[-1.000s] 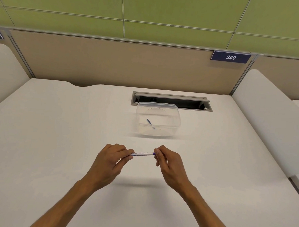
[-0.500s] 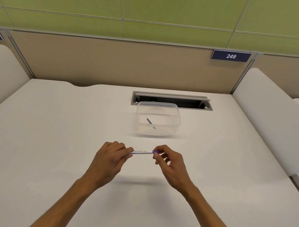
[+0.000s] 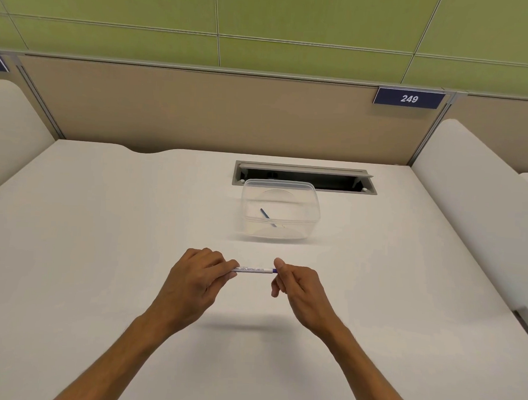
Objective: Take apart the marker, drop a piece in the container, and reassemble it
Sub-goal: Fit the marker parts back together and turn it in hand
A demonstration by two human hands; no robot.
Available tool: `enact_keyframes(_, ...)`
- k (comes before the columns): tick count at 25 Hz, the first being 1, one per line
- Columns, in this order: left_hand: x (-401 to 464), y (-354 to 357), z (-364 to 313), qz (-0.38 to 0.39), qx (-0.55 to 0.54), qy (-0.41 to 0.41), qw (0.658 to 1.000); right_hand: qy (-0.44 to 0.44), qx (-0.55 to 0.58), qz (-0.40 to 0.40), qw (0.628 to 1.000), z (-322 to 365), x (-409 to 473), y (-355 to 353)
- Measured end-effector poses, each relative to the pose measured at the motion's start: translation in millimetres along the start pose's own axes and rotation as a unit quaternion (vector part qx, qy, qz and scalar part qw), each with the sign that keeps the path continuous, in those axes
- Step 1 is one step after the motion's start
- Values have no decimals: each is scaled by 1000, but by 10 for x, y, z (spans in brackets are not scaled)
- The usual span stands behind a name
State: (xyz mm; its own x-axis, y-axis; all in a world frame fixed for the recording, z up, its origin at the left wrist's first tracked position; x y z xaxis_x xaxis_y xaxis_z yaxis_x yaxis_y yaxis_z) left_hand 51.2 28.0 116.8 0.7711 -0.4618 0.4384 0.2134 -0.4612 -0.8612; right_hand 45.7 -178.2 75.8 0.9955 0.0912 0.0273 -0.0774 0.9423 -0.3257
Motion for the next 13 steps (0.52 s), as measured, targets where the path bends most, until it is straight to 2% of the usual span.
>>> enact_keyframes(7,-8,14,41,24,-42,-39,998,-60,-26,-28,997,62,-31,-24)
enact_keyframes(13,9,5,5,28,-53,-28,998,-57,-37,-14,998,69,-25,-3)
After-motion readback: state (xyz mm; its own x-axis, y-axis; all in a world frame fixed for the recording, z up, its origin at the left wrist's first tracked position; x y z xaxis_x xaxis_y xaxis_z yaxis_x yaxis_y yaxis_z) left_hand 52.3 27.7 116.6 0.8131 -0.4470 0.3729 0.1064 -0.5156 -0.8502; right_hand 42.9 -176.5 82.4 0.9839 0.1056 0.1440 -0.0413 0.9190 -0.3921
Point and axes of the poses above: each hand's wrist, its own x-axis towards the middle knuckle, its own y-axis out of the palm, z = x × y, the point moved 4 cm from there along x, towards the middle knuckle, and after that the axes turned 3 degrees about x, right-handed, at the moved point
